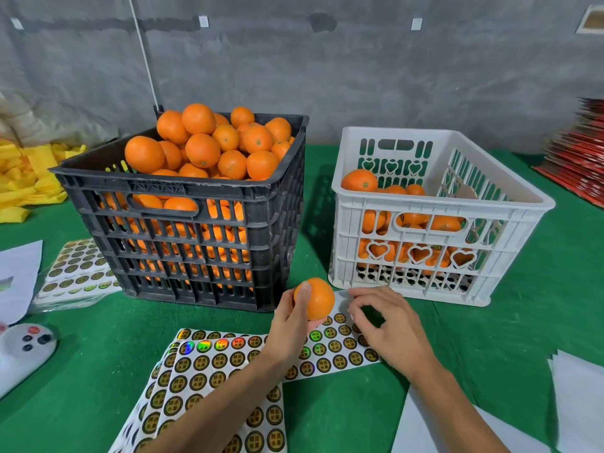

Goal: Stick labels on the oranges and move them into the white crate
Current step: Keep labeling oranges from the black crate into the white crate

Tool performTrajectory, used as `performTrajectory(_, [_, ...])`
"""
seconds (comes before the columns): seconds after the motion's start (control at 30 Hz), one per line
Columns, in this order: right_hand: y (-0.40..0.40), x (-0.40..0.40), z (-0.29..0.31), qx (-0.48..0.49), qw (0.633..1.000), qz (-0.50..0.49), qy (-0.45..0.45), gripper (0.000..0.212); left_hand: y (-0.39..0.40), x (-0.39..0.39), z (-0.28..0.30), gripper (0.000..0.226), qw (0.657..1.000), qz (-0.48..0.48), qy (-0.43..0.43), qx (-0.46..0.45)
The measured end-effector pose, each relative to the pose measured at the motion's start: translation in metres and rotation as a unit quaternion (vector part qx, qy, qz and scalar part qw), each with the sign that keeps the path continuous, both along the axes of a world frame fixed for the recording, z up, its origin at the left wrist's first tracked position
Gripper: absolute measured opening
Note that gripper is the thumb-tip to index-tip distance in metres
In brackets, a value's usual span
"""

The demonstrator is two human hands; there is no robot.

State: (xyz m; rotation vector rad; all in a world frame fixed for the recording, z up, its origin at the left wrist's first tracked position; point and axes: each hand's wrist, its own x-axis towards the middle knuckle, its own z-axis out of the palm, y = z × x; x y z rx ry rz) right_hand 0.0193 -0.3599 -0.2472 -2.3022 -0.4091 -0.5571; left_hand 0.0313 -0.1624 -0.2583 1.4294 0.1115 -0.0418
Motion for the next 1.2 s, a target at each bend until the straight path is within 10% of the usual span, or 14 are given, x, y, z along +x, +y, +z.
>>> performTrajectory(0.17, [0.028,-0.003,0.016,0.291,0.946,0.071,0.123,0.015,0.002,-0.005,0.002,0.047,0.997,-0.024,-0.023,0.065])
performTrajectory(0.77, [0.043,-0.007,-0.007,0.028,0.995,0.047,0.089,0.047,0.004,-0.002,0.005,0.044,0.999,-0.013,0.016,-0.034])
performTrajectory(0.9, [0.041,-0.007,-0.007,0.093,0.991,0.017,0.096,0.049,0.002,-0.003,0.023,0.049,0.984,-0.001,0.029,-0.173])
performTrajectory(1.03, [0.038,-0.006,-0.006,0.161,0.983,-0.025,0.081,0.051,0.001,0.008,0.065,0.036,0.979,0.004,-0.053,-0.197])
performTrajectory(1.2, [0.041,-0.007,0.004,0.228,0.972,-0.043,0.030,0.049,-0.011,0.021,0.137,0.045,0.971,-0.009,-0.237,-0.023])
